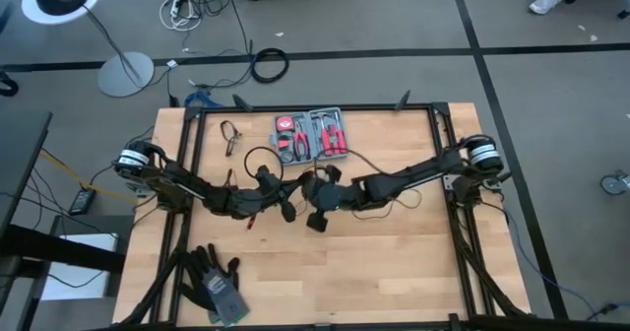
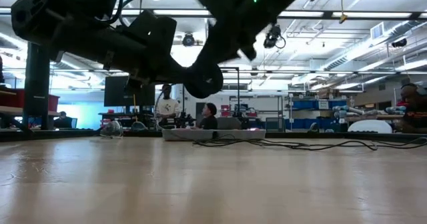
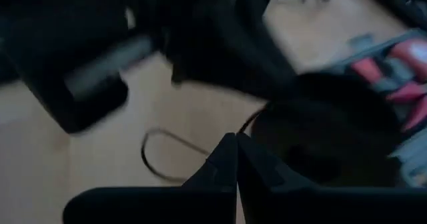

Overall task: Coil cords
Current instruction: Coil the black wire onto the black spool

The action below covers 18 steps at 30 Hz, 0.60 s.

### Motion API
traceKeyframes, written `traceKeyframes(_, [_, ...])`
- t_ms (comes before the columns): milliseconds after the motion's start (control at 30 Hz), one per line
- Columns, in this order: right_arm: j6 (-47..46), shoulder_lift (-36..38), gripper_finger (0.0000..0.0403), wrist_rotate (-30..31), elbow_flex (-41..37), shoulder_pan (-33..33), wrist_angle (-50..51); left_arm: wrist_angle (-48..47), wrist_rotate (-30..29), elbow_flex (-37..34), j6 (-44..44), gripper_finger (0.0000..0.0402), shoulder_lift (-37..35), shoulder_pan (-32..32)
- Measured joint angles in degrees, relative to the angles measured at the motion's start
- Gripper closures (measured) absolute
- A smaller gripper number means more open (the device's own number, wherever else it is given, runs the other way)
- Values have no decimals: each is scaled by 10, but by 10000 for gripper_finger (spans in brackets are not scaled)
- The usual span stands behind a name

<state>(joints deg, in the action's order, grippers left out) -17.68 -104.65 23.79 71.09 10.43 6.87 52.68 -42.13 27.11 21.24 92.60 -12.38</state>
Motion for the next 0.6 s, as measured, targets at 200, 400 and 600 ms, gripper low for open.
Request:
traceKeyframes(200, [-2, -64, 401, 6, 0, 9, -17, 33, 0, 0, 0, 401, 0, 0])
traceKeyframes(400, [-39, -94, 390, 10, -8, 21, -11, 95, 0, -27, 1, 401, 0, -7])
traceKeyframes(600, [-80, -76, 390, 79, -76, 55, -42, 177, -14, -68, 1, 401, 0, -20])
